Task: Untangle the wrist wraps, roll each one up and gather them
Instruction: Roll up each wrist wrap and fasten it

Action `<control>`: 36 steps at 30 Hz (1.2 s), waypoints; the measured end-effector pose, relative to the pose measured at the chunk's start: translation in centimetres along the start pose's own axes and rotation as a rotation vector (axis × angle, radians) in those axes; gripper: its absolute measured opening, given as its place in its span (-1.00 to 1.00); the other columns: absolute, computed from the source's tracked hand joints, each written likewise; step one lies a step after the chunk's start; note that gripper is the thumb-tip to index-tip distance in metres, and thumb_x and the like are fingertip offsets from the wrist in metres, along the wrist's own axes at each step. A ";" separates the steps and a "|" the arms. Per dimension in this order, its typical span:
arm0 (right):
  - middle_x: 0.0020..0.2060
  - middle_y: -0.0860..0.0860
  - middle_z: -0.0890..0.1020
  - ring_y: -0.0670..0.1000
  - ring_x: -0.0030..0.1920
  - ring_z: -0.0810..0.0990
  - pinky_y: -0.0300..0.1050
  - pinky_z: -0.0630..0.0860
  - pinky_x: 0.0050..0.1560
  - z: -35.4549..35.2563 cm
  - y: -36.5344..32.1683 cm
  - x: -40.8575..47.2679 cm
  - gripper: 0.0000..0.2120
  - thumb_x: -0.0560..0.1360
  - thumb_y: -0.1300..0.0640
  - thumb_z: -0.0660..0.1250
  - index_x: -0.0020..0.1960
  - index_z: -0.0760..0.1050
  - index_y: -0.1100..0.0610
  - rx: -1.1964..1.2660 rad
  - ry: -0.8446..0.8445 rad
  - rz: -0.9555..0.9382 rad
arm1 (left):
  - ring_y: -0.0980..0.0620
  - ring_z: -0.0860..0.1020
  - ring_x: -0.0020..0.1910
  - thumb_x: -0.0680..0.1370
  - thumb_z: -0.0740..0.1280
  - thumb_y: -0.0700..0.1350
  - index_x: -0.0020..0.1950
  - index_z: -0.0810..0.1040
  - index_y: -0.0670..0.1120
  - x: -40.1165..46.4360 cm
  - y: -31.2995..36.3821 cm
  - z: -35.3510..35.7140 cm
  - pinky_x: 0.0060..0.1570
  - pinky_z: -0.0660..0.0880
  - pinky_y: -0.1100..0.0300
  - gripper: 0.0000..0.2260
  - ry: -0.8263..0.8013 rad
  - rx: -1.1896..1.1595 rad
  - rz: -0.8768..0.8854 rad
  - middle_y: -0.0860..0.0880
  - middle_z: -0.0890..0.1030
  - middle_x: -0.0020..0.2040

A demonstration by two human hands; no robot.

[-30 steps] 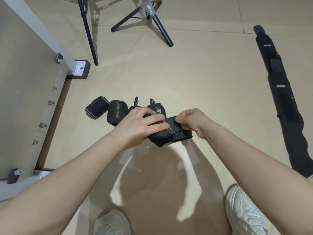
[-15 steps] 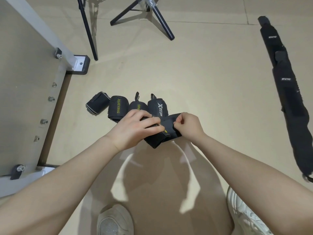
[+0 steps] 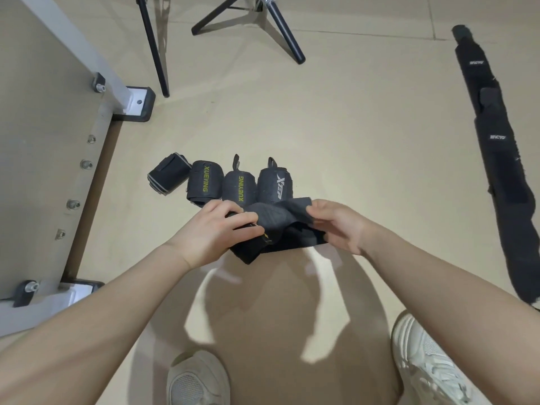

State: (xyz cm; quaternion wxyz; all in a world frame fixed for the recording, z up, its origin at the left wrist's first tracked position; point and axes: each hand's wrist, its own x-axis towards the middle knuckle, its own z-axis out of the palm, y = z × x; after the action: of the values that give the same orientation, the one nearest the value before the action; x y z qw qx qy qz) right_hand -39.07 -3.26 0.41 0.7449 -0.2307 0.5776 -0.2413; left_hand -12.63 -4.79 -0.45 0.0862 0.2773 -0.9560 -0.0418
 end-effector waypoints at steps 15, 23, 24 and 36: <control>0.26 -0.09 0.48 -0.12 0.22 0.48 -0.20 0.40 0.19 -3.0 -5.9 -5.3 -0.49 0.40 -0.16 0.34 0.29 0.38 -0.02 -0.368 0.005 -0.265 | 0.26 0.45 0.18 0.26 0.41 0.00 0.22 0.46 0.12 7.6 1.2 -9.4 0.15 0.33 0.43 -0.48 0.348 -0.712 -0.384 0.29 0.46 0.15; -0.28 0.02 0.64 -0.03 -0.21 0.60 -0.16 0.48 0.04 -2.1 -6.7 -5.7 -0.61 0.52 0.35 0.24 0.24 0.29 0.03 -0.656 -0.047 -0.377 | 0.18 0.51 0.14 0.24 0.43 0.04 0.22 0.45 0.19 6.5 1.5 -11.2 0.05 0.47 0.27 -0.45 0.379 -0.778 -0.495 0.29 0.46 0.14; -0.30 0.00 0.65 -0.04 -0.22 0.60 -0.19 0.48 0.04 -2.5 -6.6 -6.1 -0.64 0.52 0.38 0.22 0.21 0.31 0.03 -0.697 -0.100 -0.342 | 0.18 0.51 0.14 0.23 0.43 0.04 0.22 0.44 0.21 6.4 1.3 -11.2 0.04 0.49 0.23 -0.44 0.375 -0.777 -0.516 0.27 0.46 0.14; 0.01 0.01 0.56 -0.01 0.02 0.51 -0.10 0.46 0.07 1.1 -4.2 -0.6 -0.74 0.42 0.10 0.42 0.07 0.46 0.11 -0.543 0.464 -0.565 | 0.20 0.50 0.17 0.24 0.46 0.01 0.20 0.41 0.26 7.9 2.9 -10.3 0.09 0.46 0.29 -0.44 0.276 -0.871 -0.549 0.19 0.49 0.16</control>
State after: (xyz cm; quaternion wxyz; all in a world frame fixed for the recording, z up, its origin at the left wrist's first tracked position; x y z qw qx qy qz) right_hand -38.53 -6.11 3.74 0.4131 -0.5061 0.6860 -0.3203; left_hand -18.82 -6.92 11.17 0.3044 0.4587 -0.7221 -0.4191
